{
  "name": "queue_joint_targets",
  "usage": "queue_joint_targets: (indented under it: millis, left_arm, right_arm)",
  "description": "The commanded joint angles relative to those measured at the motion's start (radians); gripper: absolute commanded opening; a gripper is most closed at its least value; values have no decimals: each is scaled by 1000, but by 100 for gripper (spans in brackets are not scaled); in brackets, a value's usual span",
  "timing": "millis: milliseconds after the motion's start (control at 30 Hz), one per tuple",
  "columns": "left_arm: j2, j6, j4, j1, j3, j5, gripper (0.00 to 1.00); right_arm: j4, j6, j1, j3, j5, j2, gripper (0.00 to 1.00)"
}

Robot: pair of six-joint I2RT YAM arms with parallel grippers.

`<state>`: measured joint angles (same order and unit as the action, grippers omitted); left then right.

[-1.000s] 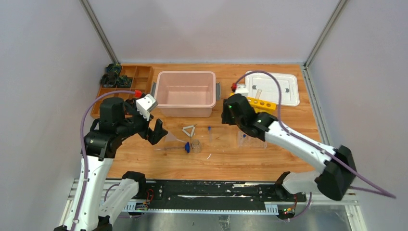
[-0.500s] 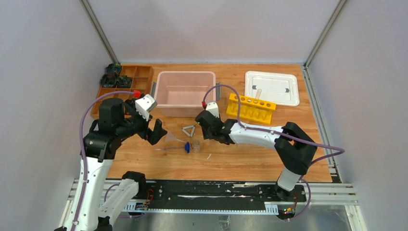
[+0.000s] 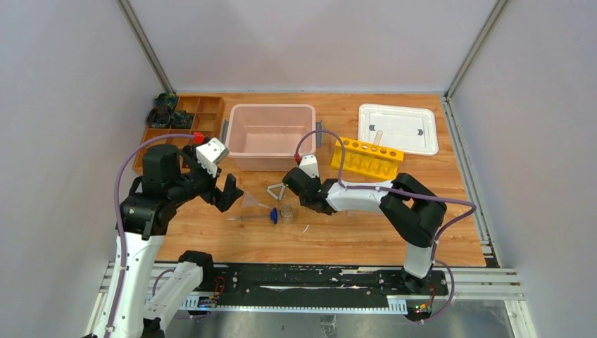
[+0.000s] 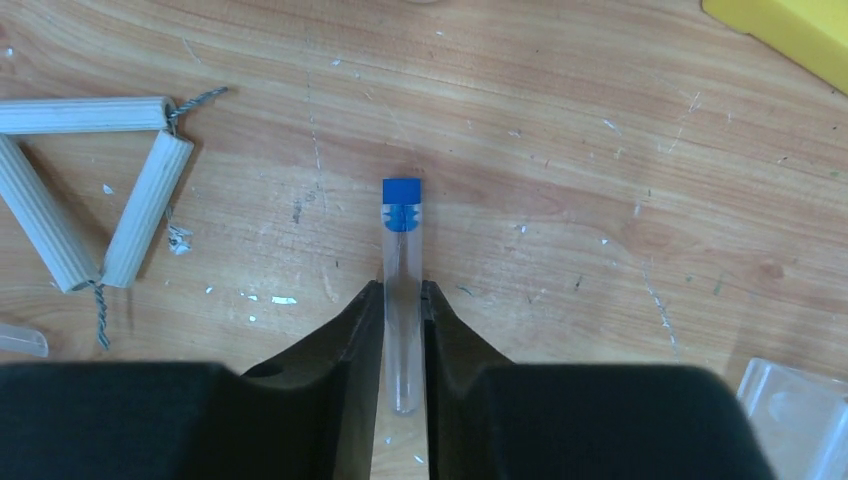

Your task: Organize the chemistry lab equipment

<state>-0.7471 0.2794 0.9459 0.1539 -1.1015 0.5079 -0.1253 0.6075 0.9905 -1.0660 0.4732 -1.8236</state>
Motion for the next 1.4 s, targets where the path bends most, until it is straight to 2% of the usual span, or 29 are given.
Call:
queue_joint_targets:
  millis: [0,133,167,367,533,667,800,967,1167,1367]
  left_arm:
    - [9,-9,-4,3,-38,-4,100]
    - [5,-23,-3,3,-51,-25,100]
    - [3,-28,-3,3,-55,-29,100]
    - [1,-43,-2,3,-66,-16,100]
    - [0,-62,-4,3,-87,-8,100]
    - [-13,-110,-4,3,-106,35,100]
    - [-28,-158,-4,3,-126,140,100]
    - [-27,-185,-15,3,-157,299,100]
    - [-36,-290,-79,3,-155,335,96]
    - [-31,-454,-253,3,-120,356,86]
  right_arm:
    - [-3,54,11,44,30,-17,18]
    - [-26,92,11,102,48,62,1]
    - [-33,102,11,122,54,96,0]
    - [-93,136,12,231,63,393,0]
    - [-171,115,36,225,54,627,0]
    - [-138,112,59,178,23,734,0]
    - [-32,88,98,70,-5,732,0]
    - [167,88,132,-57,-121,650,0]
    - [328,116,190,-183,-184,546,0]
    - [427,100,242,-225,-178,492,0]
